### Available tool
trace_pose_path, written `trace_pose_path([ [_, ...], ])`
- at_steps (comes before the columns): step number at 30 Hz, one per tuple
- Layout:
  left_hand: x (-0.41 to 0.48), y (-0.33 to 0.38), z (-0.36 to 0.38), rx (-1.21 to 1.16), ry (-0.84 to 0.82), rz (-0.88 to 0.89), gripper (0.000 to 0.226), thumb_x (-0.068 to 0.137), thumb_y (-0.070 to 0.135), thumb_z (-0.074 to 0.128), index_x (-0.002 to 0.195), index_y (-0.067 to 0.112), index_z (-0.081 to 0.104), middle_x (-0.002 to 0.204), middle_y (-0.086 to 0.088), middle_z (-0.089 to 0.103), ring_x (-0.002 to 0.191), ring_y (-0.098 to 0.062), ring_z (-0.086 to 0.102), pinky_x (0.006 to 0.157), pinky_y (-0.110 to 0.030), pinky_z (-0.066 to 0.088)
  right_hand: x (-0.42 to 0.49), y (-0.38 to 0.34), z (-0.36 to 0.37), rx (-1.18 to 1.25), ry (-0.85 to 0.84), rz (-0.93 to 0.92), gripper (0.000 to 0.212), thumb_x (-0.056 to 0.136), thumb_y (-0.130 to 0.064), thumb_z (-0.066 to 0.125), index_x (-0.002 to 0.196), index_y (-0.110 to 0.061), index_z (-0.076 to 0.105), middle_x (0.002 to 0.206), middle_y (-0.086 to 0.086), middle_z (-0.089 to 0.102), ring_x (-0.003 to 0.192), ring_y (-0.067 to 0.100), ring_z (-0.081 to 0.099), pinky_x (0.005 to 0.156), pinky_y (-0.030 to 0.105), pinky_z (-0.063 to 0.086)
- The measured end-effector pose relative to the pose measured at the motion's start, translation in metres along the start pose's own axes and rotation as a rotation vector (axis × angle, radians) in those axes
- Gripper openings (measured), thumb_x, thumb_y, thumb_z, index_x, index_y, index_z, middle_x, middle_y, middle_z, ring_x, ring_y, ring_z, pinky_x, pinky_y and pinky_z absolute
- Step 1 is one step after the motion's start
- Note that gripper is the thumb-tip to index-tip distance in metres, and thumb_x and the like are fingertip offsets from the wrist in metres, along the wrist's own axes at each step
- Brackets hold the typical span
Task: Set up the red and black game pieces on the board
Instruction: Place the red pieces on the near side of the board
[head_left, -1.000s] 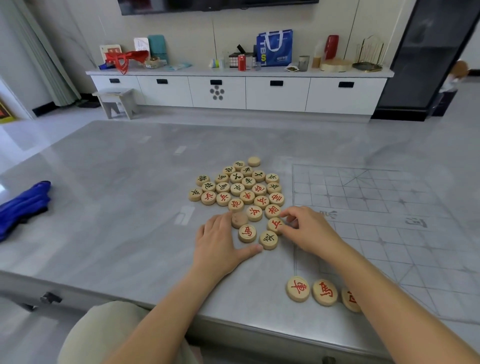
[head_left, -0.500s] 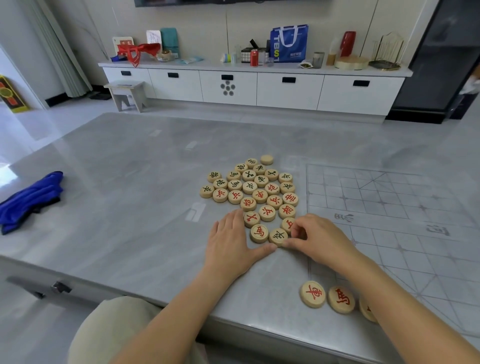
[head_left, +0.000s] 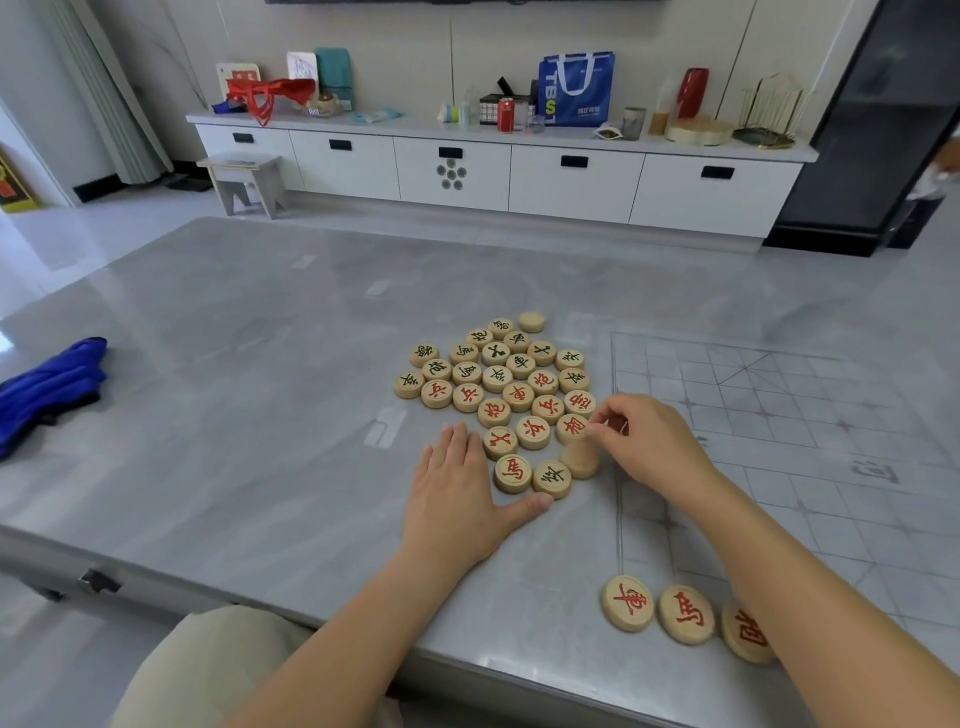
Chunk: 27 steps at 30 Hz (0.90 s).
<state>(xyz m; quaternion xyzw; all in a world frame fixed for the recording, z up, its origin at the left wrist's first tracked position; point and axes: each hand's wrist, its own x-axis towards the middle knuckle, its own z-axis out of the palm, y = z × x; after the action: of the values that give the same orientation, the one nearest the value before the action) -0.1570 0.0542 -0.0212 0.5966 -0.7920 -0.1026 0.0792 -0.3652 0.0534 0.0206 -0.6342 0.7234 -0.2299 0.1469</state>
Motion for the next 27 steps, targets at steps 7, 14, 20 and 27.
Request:
trace_pose_path([
  [7, 0.001, 0.0, 0.0, 0.01, 0.002, 0.008, 0.116, 0.068, 0.089, 0.03, 0.15, 0.008, 0.014, 0.159, -0.009, 0.01, 0.147, -0.021, 0.003, 0.118, -0.038, 0.006, 0.019, 0.003, 0.001, -0.013, -0.009, 0.02, 0.013, 0.092, -0.022, 0.054, 0.1, -0.022, 0.064, 0.09, -0.003, 0.058, 0.084, 0.016, 0.054, 0.073, 0.03, 0.046],
  [14, 0.0, 0.001, 0.0, 0.029, 0.007, 0.007, 0.116, 0.068, 0.09, 0.026, 0.15, 0.008, 0.014, 0.159, -0.009, 0.011, 0.147, -0.02, 0.004, 0.118, -0.038, 0.006, 0.024, 0.029, -0.008, 0.051, 0.001, 0.088, 0.016, 0.09, -0.019, 0.055, 0.103, -0.021, 0.065, 0.095, -0.003, 0.06, 0.09, 0.016, 0.056, 0.074, 0.025, 0.04],
  [20, 0.0, 0.002, -0.001, 0.029, 0.019, 0.006, 0.116, 0.067, 0.089, 0.023, 0.149, 0.008, 0.015, 0.159, -0.008, 0.012, 0.147, -0.02, 0.005, 0.117, -0.037, 0.006, 0.017, 0.033, -0.007, 0.067, -0.039, 0.041, 0.012, 0.088, -0.025, 0.06, 0.098, -0.023, 0.066, 0.091, -0.006, 0.062, 0.08, 0.009, 0.055, 0.066, 0.02, 0.04],
  [27, 0.0, 0.002, -0.001, 0.031, 0.022, 0.005, 0.114, 0.068, 0.089, 0.024, 0.149, 0.008, 0.017, 0.158, -0.009, 0.013, 0.146, -0.021, 0.007, 0.118, -0.038, 0.008, 0.01, 0.017, 0.003, 0.07, -0.084, -0.035, 0.007, 0.085, -0.029, 0.064, 0.091, -0.03, 0.064, 0.086, -0.008, 0.059, 0.075, 0.006, 0.052, 0.061, 0.018, 0.037],
])
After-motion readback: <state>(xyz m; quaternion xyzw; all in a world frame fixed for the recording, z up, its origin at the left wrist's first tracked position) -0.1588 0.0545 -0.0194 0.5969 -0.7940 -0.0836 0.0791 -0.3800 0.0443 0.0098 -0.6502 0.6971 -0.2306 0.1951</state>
